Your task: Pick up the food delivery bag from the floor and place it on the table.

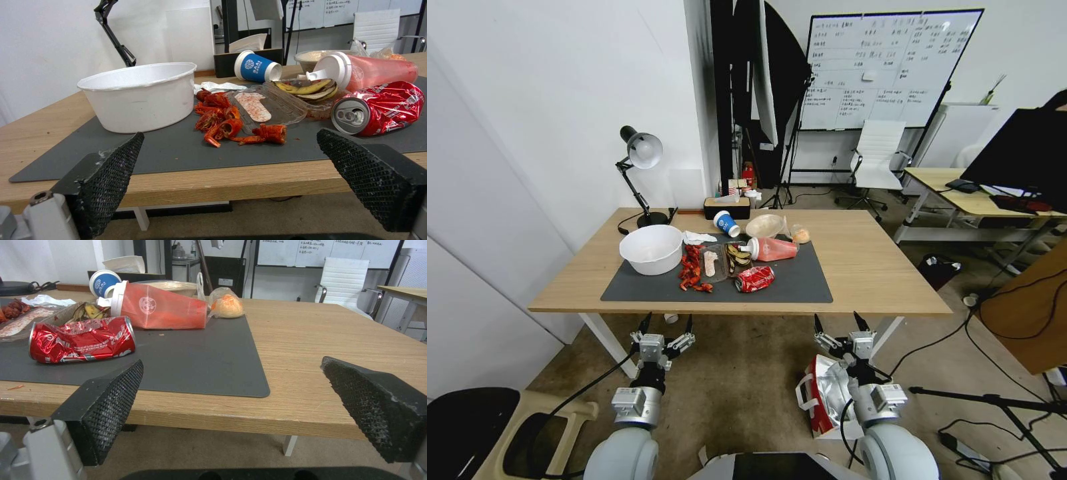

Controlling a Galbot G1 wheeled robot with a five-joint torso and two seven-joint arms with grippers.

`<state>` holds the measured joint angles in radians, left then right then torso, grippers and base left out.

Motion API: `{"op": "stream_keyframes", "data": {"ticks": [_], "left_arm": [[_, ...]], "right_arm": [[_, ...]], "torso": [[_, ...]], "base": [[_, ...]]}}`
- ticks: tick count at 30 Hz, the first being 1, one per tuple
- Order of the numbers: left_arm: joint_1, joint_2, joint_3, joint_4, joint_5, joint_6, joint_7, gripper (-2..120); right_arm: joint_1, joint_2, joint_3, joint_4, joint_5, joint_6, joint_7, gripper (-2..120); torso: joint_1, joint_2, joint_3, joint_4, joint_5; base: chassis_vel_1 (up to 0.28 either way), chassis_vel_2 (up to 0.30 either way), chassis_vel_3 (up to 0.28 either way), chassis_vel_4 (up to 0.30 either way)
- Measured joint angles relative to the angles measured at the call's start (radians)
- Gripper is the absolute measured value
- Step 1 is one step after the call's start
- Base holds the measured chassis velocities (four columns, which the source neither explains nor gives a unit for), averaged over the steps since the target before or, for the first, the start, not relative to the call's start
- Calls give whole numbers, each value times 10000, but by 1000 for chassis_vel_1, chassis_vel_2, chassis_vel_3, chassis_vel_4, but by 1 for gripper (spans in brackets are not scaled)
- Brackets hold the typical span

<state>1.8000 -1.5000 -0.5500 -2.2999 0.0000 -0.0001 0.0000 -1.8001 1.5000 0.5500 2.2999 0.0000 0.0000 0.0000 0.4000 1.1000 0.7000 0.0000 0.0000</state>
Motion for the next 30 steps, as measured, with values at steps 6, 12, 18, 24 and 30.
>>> {"op": "stream_keyframes", "data": {"ticks": [6,12,18,24,30], "left_arm": [[0,0,0,0,0,0,0,100],[0,0,0,0,0,0,0,100],[0,0,0,0,0,0,0,100],[-5,4,-2,0,-20,1,0,100],[-202,263,-223,0,-887,89,-103,100]], "right_arm": [[0,0,0,0,0,0,0,100],[-1,0,0,0,0,0,0,100],[-1,0,0,0,0,0,0,100],[26,-12,0,1,18,-12,0,100],[1341,-554,155,25,756,-905,59,100]], "torso": [[0,0,0,0,0],[0,0,0,0,0],[0,0,0,0,0],[0,0,0,-2,0],[-1,0,-1,2,2]], "base": [[0,0,0,0],[0,0,0,0],[0,0,0,0],[0,0,0,0],[0,0,0,0]]}}
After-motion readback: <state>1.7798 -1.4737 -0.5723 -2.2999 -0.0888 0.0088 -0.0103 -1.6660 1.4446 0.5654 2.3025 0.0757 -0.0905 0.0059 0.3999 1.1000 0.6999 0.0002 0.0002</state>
